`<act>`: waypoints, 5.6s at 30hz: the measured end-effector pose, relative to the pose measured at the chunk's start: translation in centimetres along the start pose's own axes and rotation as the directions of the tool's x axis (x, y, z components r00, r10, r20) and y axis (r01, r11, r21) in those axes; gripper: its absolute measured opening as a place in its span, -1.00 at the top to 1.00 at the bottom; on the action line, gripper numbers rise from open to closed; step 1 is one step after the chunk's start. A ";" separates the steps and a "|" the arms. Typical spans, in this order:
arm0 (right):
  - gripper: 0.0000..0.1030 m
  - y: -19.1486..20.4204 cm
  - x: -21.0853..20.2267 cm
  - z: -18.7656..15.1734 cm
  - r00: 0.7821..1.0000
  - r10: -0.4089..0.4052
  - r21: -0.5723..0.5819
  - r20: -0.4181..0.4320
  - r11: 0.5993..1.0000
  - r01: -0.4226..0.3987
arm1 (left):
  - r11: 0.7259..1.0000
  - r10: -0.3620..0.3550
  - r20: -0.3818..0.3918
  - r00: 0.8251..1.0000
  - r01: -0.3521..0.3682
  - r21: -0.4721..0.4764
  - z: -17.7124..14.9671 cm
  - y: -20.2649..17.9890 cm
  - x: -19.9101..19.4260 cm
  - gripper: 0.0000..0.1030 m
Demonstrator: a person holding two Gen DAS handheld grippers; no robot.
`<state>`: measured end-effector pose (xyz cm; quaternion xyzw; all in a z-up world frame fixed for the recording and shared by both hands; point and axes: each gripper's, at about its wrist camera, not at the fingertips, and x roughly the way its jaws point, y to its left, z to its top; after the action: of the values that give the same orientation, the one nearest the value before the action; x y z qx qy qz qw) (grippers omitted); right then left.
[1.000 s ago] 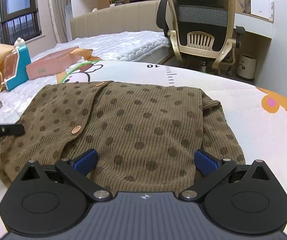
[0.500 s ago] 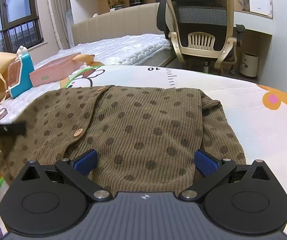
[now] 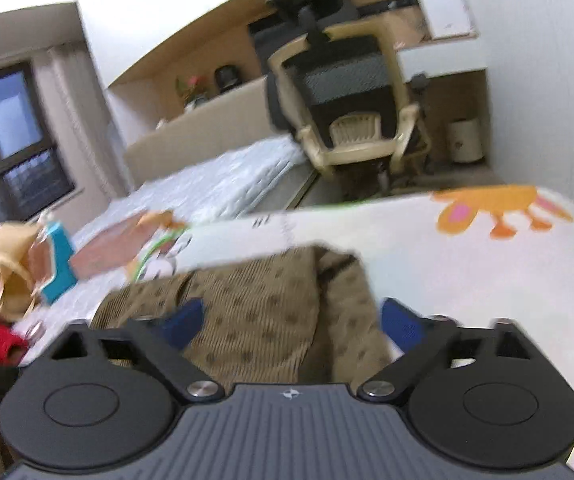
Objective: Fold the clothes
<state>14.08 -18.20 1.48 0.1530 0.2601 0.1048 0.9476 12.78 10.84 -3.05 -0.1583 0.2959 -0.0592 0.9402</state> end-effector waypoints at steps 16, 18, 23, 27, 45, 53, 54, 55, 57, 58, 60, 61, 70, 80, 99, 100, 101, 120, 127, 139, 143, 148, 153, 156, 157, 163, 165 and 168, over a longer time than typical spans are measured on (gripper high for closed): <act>0.28 7.2 0.2 0.8 0.997 -0.065 -0.311 0.031 0.948 0.072 | 1.000 -0.009 0.002 1.000 0.009 -0.011 -0.1 0.0 0.0 0.51; 0.28 5.8 0.2 -0.2 0.988 -0.151 -0.339 0.021 0.929 0.150 | 1.000 -0.011 0.002 1.000 0.011 -0.014 -0.2 0.0 0.0 0.50; 0.14 3.0 -0.3 -2.9 0.965 -0.259 -0.413 -0.053 0.885 0.215 | 1.000 -0.015 0.001 1.000 0.015 -0.019 -0.1 0.1 0.1 0.48; 0.09 3.8 0.5 -4.3 0.974 -0.200 -0.462 -0.107 0.877 0.130 | 1.000 -0.018 0.000 1.000 0.018 -0.023 -0.2 0.2 0.1 0.48; 0.75 5.6 1.1 1.4 0.999 0.051 -0.236 -0.016 0.970 -0.054 | 0.999 -0.035 0.000 0.999 0.035 -0.041 -0.1 0.5 -0.2 0.43; 0.75 2.1 1.0 -2.2 0.963 -0.219 -0.291 -0.158 0.942 0.166 | 1.000 -0.028 -0.016 0.999 0.028 -0.013 0.1 1.1 -1.3 0.32; 0.75 1.7 0.8 -2.3 0.960 -0.226 -0.279 -0.167 0.944 0.174 | 1.000 -0.027 -0.018 0.999 0.027 -0.010 0.1 1.2 -1.4 0.19; 0.75 1.4 0.3 -2.2 0.962 -0.214 -0.257 -0.167 0.952 0.168 | 1.000 -0.026 -0.020 0.999 0.026 -0.006 0.2 1.2 -1.5 0.09; 0.72 1.7 -0.6 -1.1 0.975 -0.177 -0.243 -0.133 0.960 0.141 | 1.000 -0.024 -0.024 0.999 0.024 0.001 0.2 1.4 -1.8 0.09; 0.69 2.2 -0.8 -0.3 0.982 -0.155 -0.251 -0.108 0.960 0.124 | 1.000 -0.025 -0.023 0.999 0.025 0.009 0.4 1.3 -2.0 0.09; 0.35 3.5 -0.6 1.1 0.992 -0.104 -0.265 -0.075 0.961 0.080 | 0.997 -0.055 0.000 0.998 0.055 0.045 1.2 0.5 -2.7 0.00; 0.22 4.2 -0.1 1.7 0.994 -0.086 -0.272 -0.065 0.960 0.066 | 0.995 -0.076 0.011 0.997 0.076 0.058 1.6 0.1 -2.9 -0.10; 0.22 3.0 2.2 -1.9 0.986 -0.086 -0.286 -0.144 0.957 0.042 | 0.950 -0.305 -0.036 0.952 0.306 0.064 1.5 -2.7 -2.8 -0.47; 0.17 8.4 3.7 -4.7 0.975 -0.219 -0.595 0.027 0.780 0.192 | 0.948 -0.312 -0.091 0.946 0.316 0.040 -1.0 -3.0 0.2 -0.63; -0.17 4.1 -1.7 -4.1 0.896 -0.442 -0.562 0.044 0.731 0.388 | 0.946 -0.318 -0.081 0.945 0.321 0.034 -1.3 -1.9 -0.7 -0.79; -0.17 3.7 -2.3 -3.6 0.909 -0.415 -0.522 0.032 0.769 0.370 | 0.943 -0.328 -0.082 0.941 0.332 0.037 -1.0 -2.1 -0.8 -0.84; -0.19 3.6 -2.8 -3.0 0.926 -0.376 -0.487 0.031 0.804 0.342 | 0.939 -0.338 -0.083 0.937 0.342 0.041 -0.7 -2.3 -1.0 -0.84; -0.25 6.3 2.3 -3.7 0.980 -0.029 -0.356 -0.198 0.933 -0.045 | 0.942 -0.334 -0.118 0.935 0.328 -0.069 1.9 1.4 -1.1 -0.91; -0.57 7.5 3.2 -3.9 0.977 -0.060 -0.402 -0.205 0.915 -0.028 | 0.991 -0.039 -0.059 0.997 0.031 -0.130 2.7 6.6 -2.1 -0.89; -0.58 15.4 1.4 -2.9 0.996 0.010 -0.634 -0.089 0.771 -0.064 | 0.996 -0.025 -0.037 0.999 0.022 -0.084 1.5 6.4 -2.8 0.77; -0.59 19.3 3.8 -4.3 0.982 0.094 -0.670 -0.167 0.719 -0.183 | 0.993 -0.076 -0.002 0.997 0.076 -0.092 2.2 6.2 -3.9 0.77; -0.59 24.6 7.5 -6.9 0.952 0.161 -0.711 -0.259 0.635 -0.301 | 0.981 -0.168 0.004 0.986 0.168 -0.098 2.9 5.2 -3.8 0.77; -0.59 28.0 12.1 -8.1 0.937 0.134 -0.701 -0.322 0.631 -0.331 | 0.971 -0.209 -0.003 0.978 0.207 -0.120 3.3 5.1 -3.0 0.76; -0.58 28.0 11.9 -7.6 0.945 0.131 -0.693 -0.300 0.650 -0.310 | 0.970 -0.184 0.010 0.983 0.183 -0.159 3.4 6.8 -3.8 0.60; -0.58 27.7 11.5 -7.3 0.944 0.141 -0.685 -0.298 0.657 -0.314 | 0.970 -0.171 0.005 0.985 0.169 -0.172 3.3 7.6 -4.0 0.29; -0.61 24.9 8.6 -6.2 0.959 0.131 -0.669 -0.253 0.692 -0.271 | 0.964 -0.135 -0.071 0.988 0.114 -0.241 1.6 10.5 -3.5 -0.08; -0.62 23.7 8.0 -6.1 0.963 0.115 -0.652 -0.245 0.715 -0.252 | 0.970 -0.145 -0.091 0.985 0.124 -0.209 1.3 9.7 -2.8 -0.11; -0.62 22.2 7.7 -6.2 0.965 0.094 -0.627 -0.246 0.744 -0.232 | 0.981 -0.133 -0.119 0.984 0.113 -0.159 1.0 8.6 -1.6 -0.07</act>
<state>14.68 6.03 0.53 -0.1743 0.2860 0.2860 0.8978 12.14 19.57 -4.29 -0.2430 0.3493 -0.1048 0.8989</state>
